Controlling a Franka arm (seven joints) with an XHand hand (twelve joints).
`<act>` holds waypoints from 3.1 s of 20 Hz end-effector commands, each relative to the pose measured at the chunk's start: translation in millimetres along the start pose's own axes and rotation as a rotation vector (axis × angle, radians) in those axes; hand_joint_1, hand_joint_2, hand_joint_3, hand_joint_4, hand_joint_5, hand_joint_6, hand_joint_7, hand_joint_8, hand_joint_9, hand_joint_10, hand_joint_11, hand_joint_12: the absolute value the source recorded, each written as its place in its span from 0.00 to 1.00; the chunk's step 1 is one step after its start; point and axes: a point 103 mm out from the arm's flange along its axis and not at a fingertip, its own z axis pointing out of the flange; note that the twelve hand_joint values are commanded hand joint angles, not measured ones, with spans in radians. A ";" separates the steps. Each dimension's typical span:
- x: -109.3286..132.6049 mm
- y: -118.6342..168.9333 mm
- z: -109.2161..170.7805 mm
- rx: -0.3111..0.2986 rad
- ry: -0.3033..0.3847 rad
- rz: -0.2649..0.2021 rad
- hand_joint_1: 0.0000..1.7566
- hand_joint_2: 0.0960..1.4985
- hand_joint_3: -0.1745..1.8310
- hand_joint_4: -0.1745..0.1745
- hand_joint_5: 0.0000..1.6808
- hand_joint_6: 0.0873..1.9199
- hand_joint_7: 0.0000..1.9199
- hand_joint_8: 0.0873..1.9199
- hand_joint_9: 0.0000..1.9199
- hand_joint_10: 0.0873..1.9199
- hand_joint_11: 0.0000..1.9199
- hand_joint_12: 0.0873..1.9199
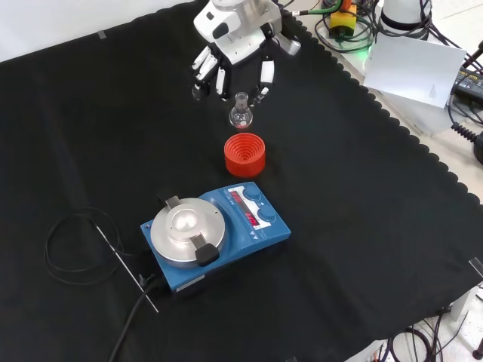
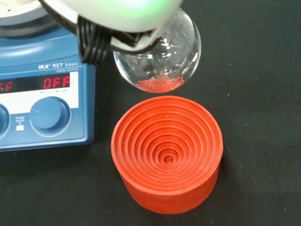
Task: Place the round-bottom flask on the heater.
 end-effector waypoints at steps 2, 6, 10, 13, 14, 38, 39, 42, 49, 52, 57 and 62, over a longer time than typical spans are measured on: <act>11.9 7.6 -18.5 0.004 -0.023 -0.011 0.63 0.38 0.46 0.98 0.72 0.40 0.15 0.32 0.28 0.29 0.18 0.68; 23.4 24.1 -27.2 0.005 -0.030 -0.024 0.63 0.38 0.46 0.99 0.72 0.40 0.15 0.32 0.28 0.29 0.18 0.68; 38.7 45.7 -36.2 0.011 -0.042 -0.052 0.63 0.38 0.46 1.00 0.72 0.40 0.15 0.32 0.28 0.29 0.18 0.68; 50.3 61.7 -41.3 0.016 -0.045 -0.074 0.63 0.38 0.46 1.00 0.72 0.40 0.15 0.32 0.28 0.29 0.18 0.68; 54.4 67.4 -43.2 0.018 -0.046 -0.082 0.63 0.38 0.46 1.00 0.72 0.40 0.15 0.32 0.28 0.29 0.18 0.68; 139.0 160.0 -49.4 0.048 -0.089 -0.216 0.64 0.38 0.46 1.00 0.72 0.40 0.15 0.32 0.28 0.29 0.18 0.68; 141.0 161.5 -49.0 0.048 -0.088 -0.218 0.64 0.38 0.46 1.00 0.73 0.40 0.15 0.32 0.28 0.29 0.18 0.68; 142.1 163.1 -48.9 0.043 -0.082 -0.225 0.64 0.38 0.46 1.00 0.73 0.40 0.15 0.32 0.28 0.29 0.18 0.68; 156.2 176.1 -46.7 0.027 -0.093 -0.243 0.64 0.38 0.46 1.00 0.73 0.39 0.15 0.32 0.28 0.29 0.18 0.68; 159.4 182.2 -45.5 0.028 -0.100 -0.251 0.64 0.38 0.46 1.00 0.73 0.39 0.15 0.32 0.28 0.29 0.18 0.68; 161.7 192.5 -42.5 0.036 -0.105 -0.255 0.64 0.38 0.46 1.00 0.73 0.39 0.15 0.32 0.28 0.29 0.19 0.68; 160.0 197.0 -41.1 0.039 -0.106 -0.254 0.64 0.38 0.46 1.00 0.73 0.39 0.15 0.32 0.28 0.29 0.19 0.68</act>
